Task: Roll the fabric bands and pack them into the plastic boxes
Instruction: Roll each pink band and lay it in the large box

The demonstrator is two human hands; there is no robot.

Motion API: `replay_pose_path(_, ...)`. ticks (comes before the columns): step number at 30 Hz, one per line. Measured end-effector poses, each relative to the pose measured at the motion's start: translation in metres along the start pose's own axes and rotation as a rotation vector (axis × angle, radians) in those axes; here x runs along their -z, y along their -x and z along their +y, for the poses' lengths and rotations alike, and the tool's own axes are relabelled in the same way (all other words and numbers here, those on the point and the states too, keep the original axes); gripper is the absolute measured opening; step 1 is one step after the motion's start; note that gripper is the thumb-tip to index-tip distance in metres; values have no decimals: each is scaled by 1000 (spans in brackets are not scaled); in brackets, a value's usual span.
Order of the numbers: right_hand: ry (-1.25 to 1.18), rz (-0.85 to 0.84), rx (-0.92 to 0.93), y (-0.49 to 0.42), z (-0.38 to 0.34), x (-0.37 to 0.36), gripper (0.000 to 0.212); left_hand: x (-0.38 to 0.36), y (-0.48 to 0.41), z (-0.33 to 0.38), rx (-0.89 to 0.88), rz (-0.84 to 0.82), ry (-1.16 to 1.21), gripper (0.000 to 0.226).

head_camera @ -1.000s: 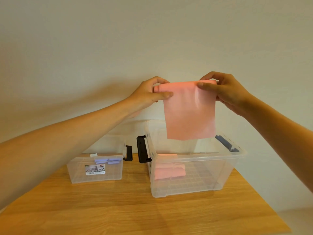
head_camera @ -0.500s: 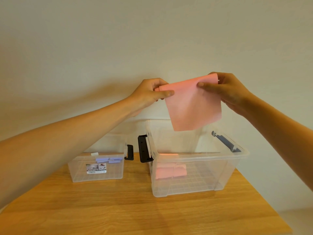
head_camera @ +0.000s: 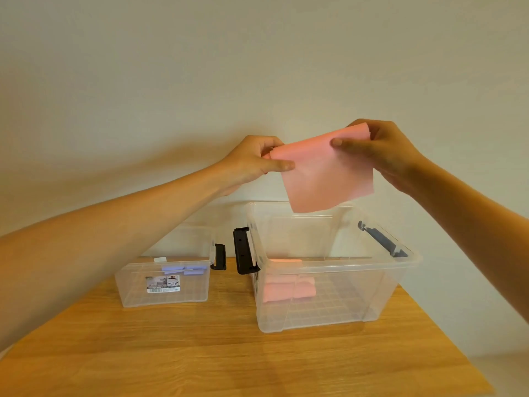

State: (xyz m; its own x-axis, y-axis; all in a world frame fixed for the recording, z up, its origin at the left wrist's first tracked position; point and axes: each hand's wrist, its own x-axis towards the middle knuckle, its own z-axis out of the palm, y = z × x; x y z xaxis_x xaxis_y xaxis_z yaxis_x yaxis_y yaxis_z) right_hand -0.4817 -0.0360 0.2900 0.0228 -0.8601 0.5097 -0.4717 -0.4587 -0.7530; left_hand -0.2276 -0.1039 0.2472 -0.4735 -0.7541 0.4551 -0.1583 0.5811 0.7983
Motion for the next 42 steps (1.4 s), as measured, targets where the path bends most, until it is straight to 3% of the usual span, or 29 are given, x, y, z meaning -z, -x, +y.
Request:
replay_pose_path(2,-6,13,-22,0,0,-1,34,0,-1,0,-6,20,-35,8)
replay_pose_path(7,-18,-77,-52,0,-1,1,38,1,-2,-3,20,46,-25,20)
replay_pose_path(10,-28,-103,-16,0,-2,1,27,1,-1,-5,21,25,-13,13)
replay_pose_path(14,12,-63,-24,-2,2,1,14,3,-2,-5,-7,-9,-2,19)
replay_pose_path(17,-21,-96,-70,-2,5,1,23,3,-2,-2,-3,5,-29,3)
replay_pose_path(19,-16,-130,-92,-2,6,1,32,3,-3,-3,-8,19,-19,8)
replay_pose_path(22,15,-122,-62,-1,10,2,25,5,-3,-4,9,-1,7,7)
replay_pose_path(25,38,-108,-66,0,11,1,33,5,-2,-6,7,-19,12,21)
replay_pose_path(28,36,-108,-84,1,9,-1,46,4,-3,-5,9,10,-15,8)
replay_pose_path(32,12,-129,-91,1,10,0,48,2,-3,-8,28,7,-4,6)
replay_pose_path(39,-17,-109,-109,0,16,-1,18,-3,-4,-11,17,6,0,27)
replay_pose_path(42,-10,-148,-112,1,17,-1,22,-4,-5,-13,11,18,-29,20)
